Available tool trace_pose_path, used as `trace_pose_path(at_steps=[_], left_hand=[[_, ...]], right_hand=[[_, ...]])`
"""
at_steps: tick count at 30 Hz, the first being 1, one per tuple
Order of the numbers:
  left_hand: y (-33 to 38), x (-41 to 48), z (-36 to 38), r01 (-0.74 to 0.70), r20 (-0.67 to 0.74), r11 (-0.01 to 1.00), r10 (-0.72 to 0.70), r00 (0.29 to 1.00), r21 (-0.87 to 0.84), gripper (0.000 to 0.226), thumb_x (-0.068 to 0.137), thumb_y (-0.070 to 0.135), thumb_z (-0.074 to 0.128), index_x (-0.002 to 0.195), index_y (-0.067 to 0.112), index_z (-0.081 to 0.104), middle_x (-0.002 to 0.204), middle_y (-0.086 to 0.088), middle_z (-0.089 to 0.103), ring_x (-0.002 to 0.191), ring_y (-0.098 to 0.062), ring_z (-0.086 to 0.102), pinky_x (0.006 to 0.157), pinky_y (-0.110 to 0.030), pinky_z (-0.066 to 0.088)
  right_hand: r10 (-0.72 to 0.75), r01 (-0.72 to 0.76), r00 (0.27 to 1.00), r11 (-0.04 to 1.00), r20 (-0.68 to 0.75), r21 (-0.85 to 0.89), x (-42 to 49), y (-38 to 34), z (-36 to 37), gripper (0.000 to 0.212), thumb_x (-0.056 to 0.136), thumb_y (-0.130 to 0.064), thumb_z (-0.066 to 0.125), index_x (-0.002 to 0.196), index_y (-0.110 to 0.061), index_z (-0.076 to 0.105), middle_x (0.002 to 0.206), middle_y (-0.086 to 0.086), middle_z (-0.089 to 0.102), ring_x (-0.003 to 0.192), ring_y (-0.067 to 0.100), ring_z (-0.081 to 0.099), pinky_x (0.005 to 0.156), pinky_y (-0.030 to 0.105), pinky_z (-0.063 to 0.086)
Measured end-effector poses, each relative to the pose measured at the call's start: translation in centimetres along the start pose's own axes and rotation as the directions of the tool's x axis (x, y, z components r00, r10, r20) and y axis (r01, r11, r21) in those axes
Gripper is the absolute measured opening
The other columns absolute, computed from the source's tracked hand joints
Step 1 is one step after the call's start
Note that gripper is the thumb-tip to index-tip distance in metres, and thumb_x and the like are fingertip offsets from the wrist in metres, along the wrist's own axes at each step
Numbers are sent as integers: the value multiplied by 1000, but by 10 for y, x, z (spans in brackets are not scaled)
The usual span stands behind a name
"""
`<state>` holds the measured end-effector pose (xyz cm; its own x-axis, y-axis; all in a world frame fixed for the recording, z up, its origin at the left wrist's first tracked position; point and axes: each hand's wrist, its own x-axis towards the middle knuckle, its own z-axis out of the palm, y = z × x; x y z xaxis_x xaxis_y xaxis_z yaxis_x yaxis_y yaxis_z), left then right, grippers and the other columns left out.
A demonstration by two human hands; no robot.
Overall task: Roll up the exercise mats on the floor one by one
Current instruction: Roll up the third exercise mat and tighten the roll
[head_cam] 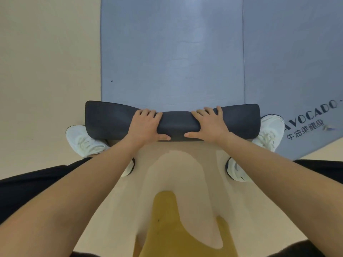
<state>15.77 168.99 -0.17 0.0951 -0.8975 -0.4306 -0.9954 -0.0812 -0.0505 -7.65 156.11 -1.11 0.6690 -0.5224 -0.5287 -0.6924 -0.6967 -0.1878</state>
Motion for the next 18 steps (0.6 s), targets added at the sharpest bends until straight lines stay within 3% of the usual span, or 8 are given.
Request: trace_pose_path(at_steps=[5, 9, 13, 18], left_hand=[[-8, 9, 2, 0, 118, 984, 21, 993, -176, 88, 73, 95, 43, 131, 31, 56, 97, 4, 69, 91, -20, 61, 72, -35, 44], [-16, 24, 3, 23, 239, 968, 39, 970, -252, 77, 73, 95, 49, 109, 29, 65, 82, 4, 67, 82, -22, 64, 73, -36, 51], [-25, 45, 3, 51, 302, 933, 63, 951, -357, 80, 72, 92, 56, 83, 13, 63, 70, -2, 62, 72, -22, 60, 64, -35, 43], [-41, 64, 0, 104, 316, 933, 11, 949, -346, 88, 66, 101, 45, 86, 18, 65, 73, 0, 64, 72, -18, 60, 64, -34, 45]], right_hand=[[-9, 2, 997, 994, -74, -106, -16, 2, 16, 104, 80, -91, 34, 160, -25, 27, 166, 13, 25, 153, 42, 17, 121, 69, 6], [-63, 45, 992, 984, -106, -171, -17, 16, 37, 102, 82, -91, 22, 151, -18, 42, 151, 12, 49, 140, 40, 43, 116, 67, 27], [-142, 123, 985, 976, -98, -181, 6, 24, 28, 93, 86, -88, 14, 129, -16, 55, 116, 7, 65, 103, 29, 59, 91, 46, 47], [-149, 139, 987, 982, -67, -130, 41, 32, -2, 78, 85, -89, 22, 106, -20, 50, 83, 0, 57, 72, 24, 57, 58, 36, 37]])
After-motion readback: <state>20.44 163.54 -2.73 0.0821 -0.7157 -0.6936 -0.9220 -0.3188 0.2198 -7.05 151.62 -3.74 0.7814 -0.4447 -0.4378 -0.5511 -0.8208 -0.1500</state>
